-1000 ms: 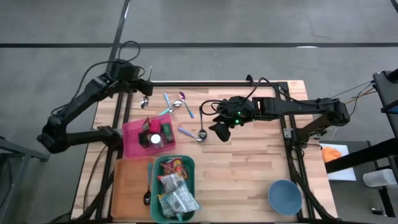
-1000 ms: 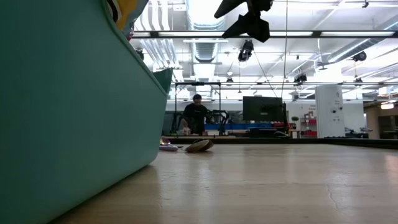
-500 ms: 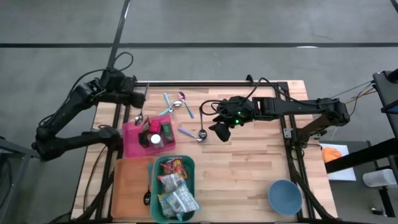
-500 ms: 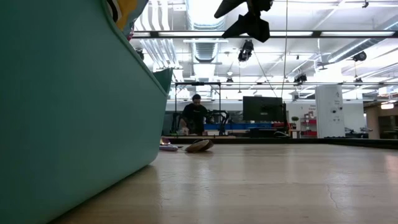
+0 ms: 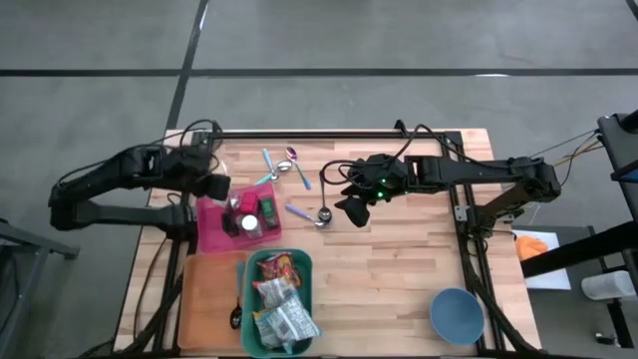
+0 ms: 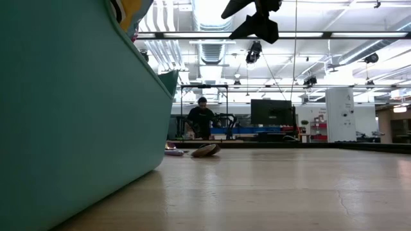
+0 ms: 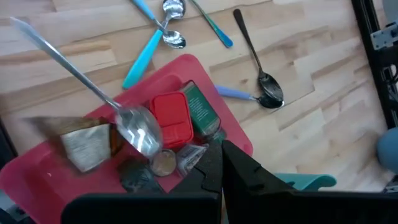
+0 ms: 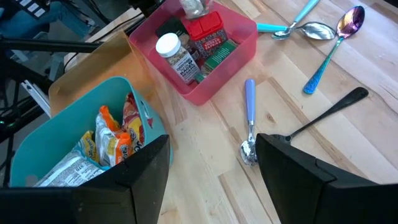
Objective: Pick & Place Food Item
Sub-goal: Put the silver spoon into the orange bin
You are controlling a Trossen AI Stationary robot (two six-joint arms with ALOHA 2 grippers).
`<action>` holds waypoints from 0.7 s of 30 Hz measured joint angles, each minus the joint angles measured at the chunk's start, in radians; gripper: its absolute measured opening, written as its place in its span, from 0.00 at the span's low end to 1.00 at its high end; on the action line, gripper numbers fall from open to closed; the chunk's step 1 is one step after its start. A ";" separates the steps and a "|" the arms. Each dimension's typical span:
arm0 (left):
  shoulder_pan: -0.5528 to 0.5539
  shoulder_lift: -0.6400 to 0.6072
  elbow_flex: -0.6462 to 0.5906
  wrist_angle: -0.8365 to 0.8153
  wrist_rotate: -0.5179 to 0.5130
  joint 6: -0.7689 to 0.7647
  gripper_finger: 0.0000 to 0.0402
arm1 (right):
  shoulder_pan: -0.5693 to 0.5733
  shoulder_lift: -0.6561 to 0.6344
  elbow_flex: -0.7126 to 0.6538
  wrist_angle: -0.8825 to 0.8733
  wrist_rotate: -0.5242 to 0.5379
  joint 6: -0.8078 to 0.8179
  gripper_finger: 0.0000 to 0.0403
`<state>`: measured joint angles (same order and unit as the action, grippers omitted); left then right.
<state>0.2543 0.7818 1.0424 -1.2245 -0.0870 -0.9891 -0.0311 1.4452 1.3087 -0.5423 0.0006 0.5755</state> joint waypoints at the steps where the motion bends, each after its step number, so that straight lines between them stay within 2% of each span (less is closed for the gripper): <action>1: -0.035 0.002 0.000 0.000 -0.025 -0.028 0.00 | 0.000 0.000 0.000 0.000 0.000 0.000 0.58; 4: -0.121 0.022 0.000 0.003 -0.087 -0.116 0.00 | 0.000 0.000 0.000 0.000 0.000 0.000 0.58; 7: -0.156 0.046 0.000 0.019 -0.119 -0.146 0.00 | 0.000 0.000 0.000 0.000 0.000 0.000 0.58; 17: -0.146 0.062 0.000 0.025 -0.151 -0.146 0.00 | 0.000 0.000 0.000 0.000 0.000 0.000 0.58; 21: -0.128 0.057 0.000 0.010 -0.164 -0.138 0.05 | 0.000 0.000 0.000 0.000 0.000 0.000 0.58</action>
<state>0.1267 0.8390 1.0424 -1.2149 -0.2511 -1.1275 -0.0311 1.4452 1.3088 -0.5422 0.0008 0.5756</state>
